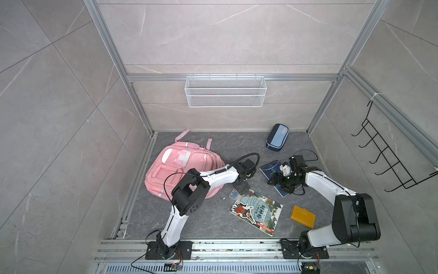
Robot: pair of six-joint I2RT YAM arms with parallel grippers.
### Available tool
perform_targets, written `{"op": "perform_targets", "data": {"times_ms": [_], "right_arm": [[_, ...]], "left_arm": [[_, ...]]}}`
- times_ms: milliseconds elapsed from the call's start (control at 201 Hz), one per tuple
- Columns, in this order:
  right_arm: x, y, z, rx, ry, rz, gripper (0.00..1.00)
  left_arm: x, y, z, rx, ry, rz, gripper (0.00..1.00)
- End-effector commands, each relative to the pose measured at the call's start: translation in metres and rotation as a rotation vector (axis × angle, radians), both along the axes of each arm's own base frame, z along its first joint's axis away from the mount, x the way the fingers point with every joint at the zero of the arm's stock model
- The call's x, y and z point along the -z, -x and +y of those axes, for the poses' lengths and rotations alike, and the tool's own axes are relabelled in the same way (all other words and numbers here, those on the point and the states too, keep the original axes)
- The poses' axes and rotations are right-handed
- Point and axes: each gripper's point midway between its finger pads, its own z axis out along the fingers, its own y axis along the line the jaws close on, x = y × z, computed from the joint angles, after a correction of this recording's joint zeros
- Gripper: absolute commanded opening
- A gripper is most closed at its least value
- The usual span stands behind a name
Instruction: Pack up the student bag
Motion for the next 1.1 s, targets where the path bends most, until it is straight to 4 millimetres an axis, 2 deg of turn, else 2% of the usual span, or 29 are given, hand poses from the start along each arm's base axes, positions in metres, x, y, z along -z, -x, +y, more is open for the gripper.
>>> {"op": "perform_targets", "data": {"times_ms": [0, 85, 174, 304, 443, 498, 538, 543, 632, 851, 966, 1090], "right_arm": [[-0.005, 0.012, 0.014, -0.083, -0.051, 0.001, 0.76], [-0.005, 0.016, 0.029, -0.165, -0.07, 0.012, 0.76], [-0.001, 0.016, 0.043, -0.225, -0.068, 0.033, 0.75], [0.009, 0.013, 0.046, -0.228, -0.042, 0.067, 0.75], [0.021, 0.018, 0.048, -0.26, -0.02, 0.129, 0.74], [0.023, 0.022, 0.05, -0.293, -0.002, 0.148, 0.74], [0.025, 0.025, 0.051, -0.308, 0.005, 0.156, 0.73], [0.025, 0.026, 0.052, -0.309, 0.006, 0.158, 0.73], [0.03, 0.033, 0.055, -0.317, 0.004, 0.181, 0.73], [0.045, 0.052, 0.057, -0.276, -0.007, 0.265, 0.69], [0.051, 0.066, 0.051, -0.285, 0.04, 0.301, 0.64], [0.05, 0.077, 0.049, -0.301, 0.082, 0.304, 0.65]], "left_arm": [[-0.002, -0.015, 0.005, 0.019, -0.045, -0.006, 0.99], [-0.023, -0.019, 0.001, -0.047, 0.032, 0.019, 0.99], [-0.048, 0.007, -0.004, -0.12, 0.186, 0.142, 0.99], [-0.071, 0.077, 0.003, -0.191, 0.352, 0.313, 0.99], [-0.063, 0.163, 0.013, -0.22, 0.398, 0.459, 0.99], [-0.057, 0.188, 0.016, -0.23, 0.396, 0.495, 0.99], [-0.053, 0.193, 0.023, -0.265, 0.392, 0.488, 0.99], [-0.057, 0.192, 0.022, -0.264, 0.409, 0.484, 0.99], [-0.055, 0.192, 0.02, -0.246, 0.495, 0.476, 0.98], [-0.026, 0.194, 0.005, -0.253, 0.508, 0.557, 0.97], [-0.003, 0.194, 0.005, -0.333, 0.504, 0.578, 0.95], [0.011, 0.194, 0.005, -0.371, 0.498, 0.582, 0.94]]}}
